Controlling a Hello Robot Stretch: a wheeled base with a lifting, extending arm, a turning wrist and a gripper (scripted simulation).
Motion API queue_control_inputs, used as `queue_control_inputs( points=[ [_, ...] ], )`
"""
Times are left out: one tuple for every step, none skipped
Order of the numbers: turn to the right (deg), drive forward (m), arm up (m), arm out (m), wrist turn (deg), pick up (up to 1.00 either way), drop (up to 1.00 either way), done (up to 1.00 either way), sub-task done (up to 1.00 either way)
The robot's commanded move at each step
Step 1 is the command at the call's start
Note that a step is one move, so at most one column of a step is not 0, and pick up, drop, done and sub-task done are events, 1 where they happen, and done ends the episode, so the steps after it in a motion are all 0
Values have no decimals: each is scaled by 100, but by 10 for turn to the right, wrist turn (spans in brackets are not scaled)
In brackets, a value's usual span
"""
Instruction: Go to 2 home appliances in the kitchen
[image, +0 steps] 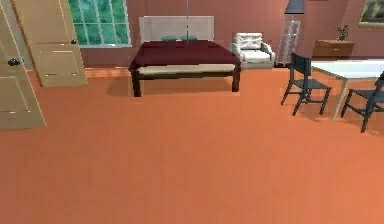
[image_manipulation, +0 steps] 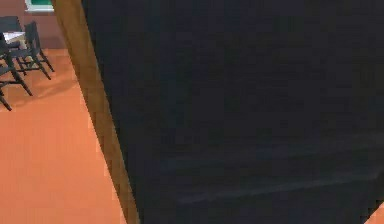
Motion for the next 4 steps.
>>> queue_control_inputs(
  points=[
    [0,15,0,0,0,0,0,0,0],
    [-330,0,0,0,0,0,0,0,0],
    [0,100,0,0,0,0,0,0,0],
    [0,100,0,0,0,0,0,0,0]
  ],
)
